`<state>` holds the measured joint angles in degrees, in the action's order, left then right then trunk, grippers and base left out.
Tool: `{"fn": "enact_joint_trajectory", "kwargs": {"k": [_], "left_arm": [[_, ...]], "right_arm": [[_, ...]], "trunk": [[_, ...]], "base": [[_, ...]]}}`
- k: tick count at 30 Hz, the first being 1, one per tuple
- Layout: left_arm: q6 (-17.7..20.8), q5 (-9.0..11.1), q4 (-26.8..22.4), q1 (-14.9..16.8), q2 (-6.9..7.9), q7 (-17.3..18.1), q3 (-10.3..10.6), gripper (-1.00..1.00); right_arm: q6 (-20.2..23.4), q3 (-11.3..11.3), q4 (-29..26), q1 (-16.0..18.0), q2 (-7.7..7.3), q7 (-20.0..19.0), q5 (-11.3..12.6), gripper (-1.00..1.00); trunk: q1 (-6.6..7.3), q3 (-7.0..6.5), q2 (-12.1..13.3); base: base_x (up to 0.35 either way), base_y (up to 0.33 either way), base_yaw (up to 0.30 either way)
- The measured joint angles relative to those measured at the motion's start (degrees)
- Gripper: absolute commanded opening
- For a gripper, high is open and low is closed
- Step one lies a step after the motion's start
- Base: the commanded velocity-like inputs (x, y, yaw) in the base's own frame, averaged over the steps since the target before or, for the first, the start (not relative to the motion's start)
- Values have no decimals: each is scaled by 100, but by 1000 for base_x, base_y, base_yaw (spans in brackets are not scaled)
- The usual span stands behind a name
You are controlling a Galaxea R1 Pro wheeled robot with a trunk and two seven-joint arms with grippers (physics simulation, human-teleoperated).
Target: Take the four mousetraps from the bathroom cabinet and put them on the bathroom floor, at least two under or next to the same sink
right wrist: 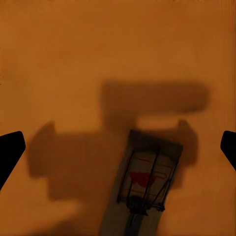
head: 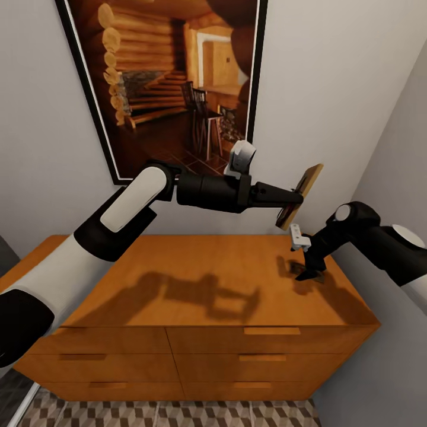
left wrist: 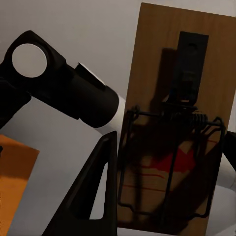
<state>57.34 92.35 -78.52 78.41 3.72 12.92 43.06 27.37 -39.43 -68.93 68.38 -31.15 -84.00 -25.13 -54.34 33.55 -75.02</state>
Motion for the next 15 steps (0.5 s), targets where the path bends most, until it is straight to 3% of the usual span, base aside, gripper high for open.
{"fn": "enact_joint_trajectory", "kwargs": {"k": [3,9,15], "left_arm": [[0,2,-5,0,8,0,0,-100],[0,4,-12,0,2,5,0,-100],[0,3,-17,0,-5,3,0,-100]], "right_arm": [[18,83,4,-23,-4,17,101,100],[58,779,73,-89,-10,23,418,100],[84,1008,175,-214,-17,33,466,100]], "trunk": [[0,0,0],[0,0,0],[0,0,0]], "base": [[0,0,0],[0,0,0],[0,0,0]]}}
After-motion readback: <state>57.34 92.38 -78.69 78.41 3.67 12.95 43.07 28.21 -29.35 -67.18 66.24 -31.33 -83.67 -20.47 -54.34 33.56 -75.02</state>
